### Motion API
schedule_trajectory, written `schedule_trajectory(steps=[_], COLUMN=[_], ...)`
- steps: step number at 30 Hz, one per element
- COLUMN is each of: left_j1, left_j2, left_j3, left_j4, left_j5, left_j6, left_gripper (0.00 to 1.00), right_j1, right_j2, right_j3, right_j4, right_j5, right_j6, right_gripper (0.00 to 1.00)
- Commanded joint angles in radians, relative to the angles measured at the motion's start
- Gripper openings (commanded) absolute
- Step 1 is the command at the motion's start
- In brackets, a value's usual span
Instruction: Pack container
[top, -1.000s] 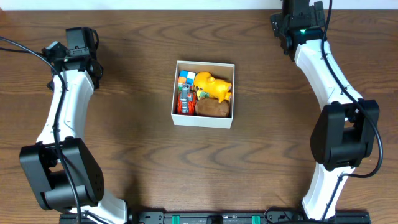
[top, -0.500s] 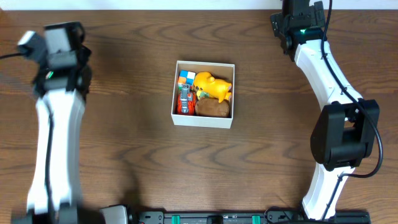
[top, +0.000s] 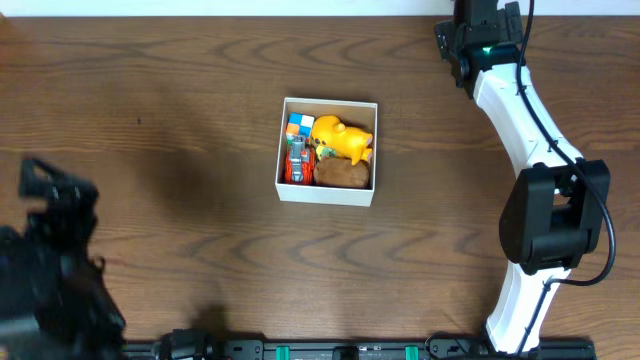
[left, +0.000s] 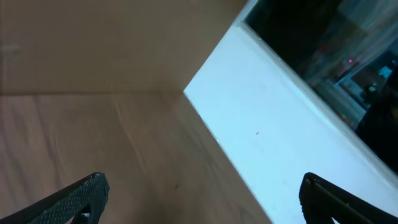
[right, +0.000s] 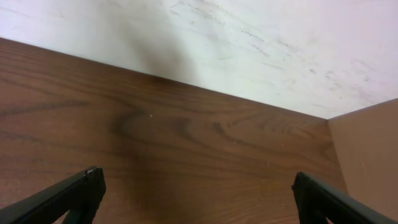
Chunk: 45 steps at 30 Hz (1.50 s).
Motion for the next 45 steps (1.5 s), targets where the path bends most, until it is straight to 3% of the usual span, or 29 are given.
schedule_trajectory(steps=[1, 10, 16, 25, 45], left_j1=[0.0, 0.0, 0.0, 0.0, -0.07], left_j2=[-0.08, -0.31, -0.451, -0.608, -0.607], left_j3=[-0.14, -0.671, -0.922, -1.075, -1.188], left_j4=[0.021, 0.444, 0.669, 0.71, 0.726], left_j5=[0.016, 0.031, 0.047, 0.101, 0.129], left_j6=[-0.035, -0.045, -0.045, -0.045, -0.045], left_gripper=[0.98, 0.98, 0.98, 0.98, 0.98], right_j1=[-0.002, -0.002, -0.002, -0.002, -0.002], right_j2=[-0.039, -0.039, -0.039, -0.039, -0.039], right_j3=[0.013, 0.013, 0.013, 0.013, 0.013], right_j4=[-0.001, -0.001, -0.001, -0.001, -0.001], right_j5=[0.016, 0.016, 0.016, 0.016, 0.016], right_j6=[0.017, 0.017, 0.017, 0.017, 0.017], right_gripper=[0.99, 0.99, 0.99, 0.99, 0.99])
